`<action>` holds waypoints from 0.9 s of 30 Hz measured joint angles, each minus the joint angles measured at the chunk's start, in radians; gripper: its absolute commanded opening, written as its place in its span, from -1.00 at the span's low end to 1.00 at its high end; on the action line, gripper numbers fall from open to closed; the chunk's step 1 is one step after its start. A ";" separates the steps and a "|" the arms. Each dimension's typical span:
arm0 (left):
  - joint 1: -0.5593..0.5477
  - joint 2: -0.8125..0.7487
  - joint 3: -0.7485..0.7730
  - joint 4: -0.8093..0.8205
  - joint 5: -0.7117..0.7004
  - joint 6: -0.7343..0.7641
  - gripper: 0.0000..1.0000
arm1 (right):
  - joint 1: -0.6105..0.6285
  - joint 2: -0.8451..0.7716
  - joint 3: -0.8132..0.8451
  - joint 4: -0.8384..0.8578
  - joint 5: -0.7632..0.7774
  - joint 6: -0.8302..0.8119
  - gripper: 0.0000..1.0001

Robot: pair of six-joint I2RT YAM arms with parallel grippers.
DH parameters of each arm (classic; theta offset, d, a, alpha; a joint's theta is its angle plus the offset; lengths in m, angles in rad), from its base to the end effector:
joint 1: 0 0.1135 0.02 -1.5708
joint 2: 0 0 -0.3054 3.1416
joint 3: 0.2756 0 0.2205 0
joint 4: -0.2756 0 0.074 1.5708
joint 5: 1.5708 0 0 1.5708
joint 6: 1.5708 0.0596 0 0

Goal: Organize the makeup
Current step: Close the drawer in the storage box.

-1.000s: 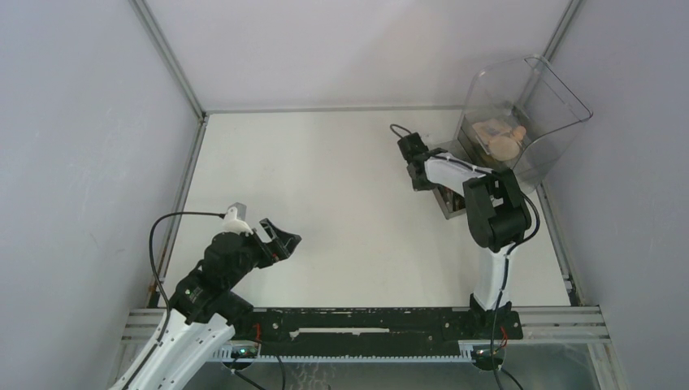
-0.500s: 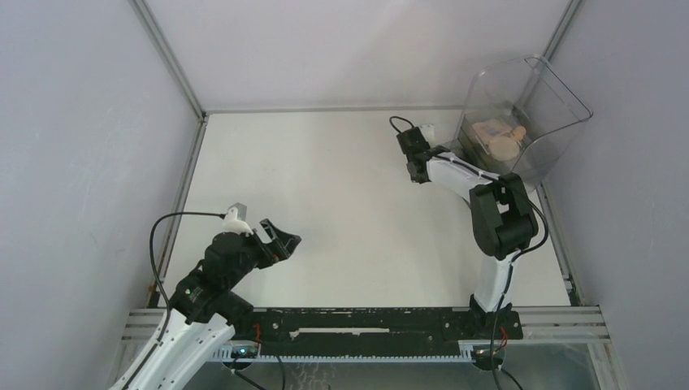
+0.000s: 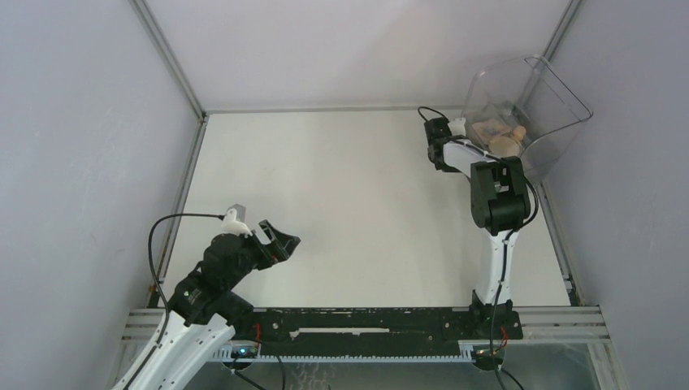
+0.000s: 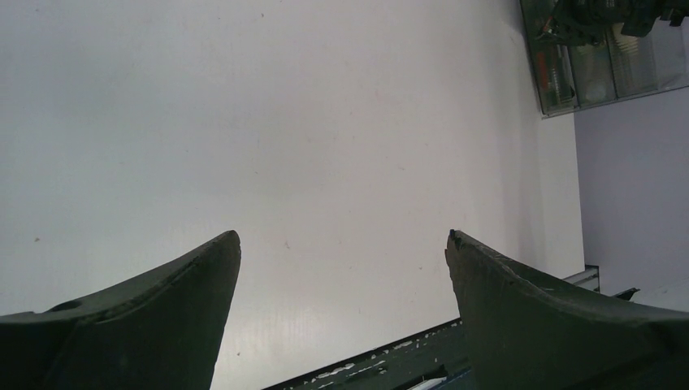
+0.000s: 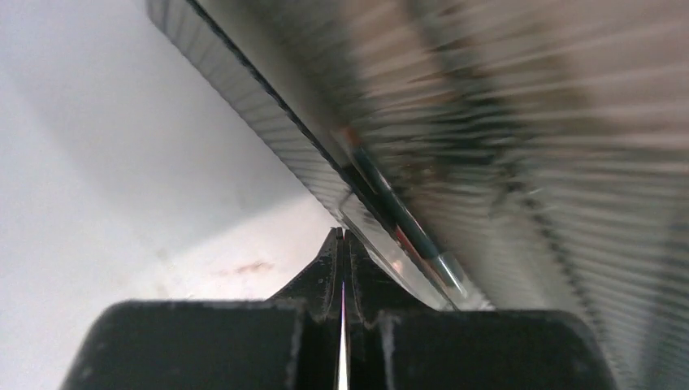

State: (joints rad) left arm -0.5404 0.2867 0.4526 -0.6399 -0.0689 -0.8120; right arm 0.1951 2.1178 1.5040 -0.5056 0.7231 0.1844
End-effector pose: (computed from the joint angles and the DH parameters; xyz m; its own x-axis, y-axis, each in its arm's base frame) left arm 0.0408 -0.0197 0.2332 -0.6036 -0.4821 -0.6350 0.0330 0.7807 -0.6240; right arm 0.4380 0.0463 0.1944 -0.8425 -0.0264 -0.5380 0.2974 0.8101 -0.5054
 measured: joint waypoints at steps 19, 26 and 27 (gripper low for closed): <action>0.000 0.026 0.000 0.024 0.002 0.000 1.00 | 0.003 -0.023 -0.021 0.064 0.089 -0.051 -1.00; 0.000 0.003 0.000 0.009 -0.003 0.000 1.00 | -0.019 0.025 0.027 0.018 0.088 -0.048 -1.00; 0.000 0.004 0.000 0.010 -0.003 0.000 1.00 | -0.014 0.013 0.023 0.014 0.060 -0.047 -1.00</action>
State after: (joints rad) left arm -0.5404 0.2905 0.4526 -0.6300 -0.0719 -0.8120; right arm 0.1810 2.1311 1.5269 -0.4915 0.7834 0.1379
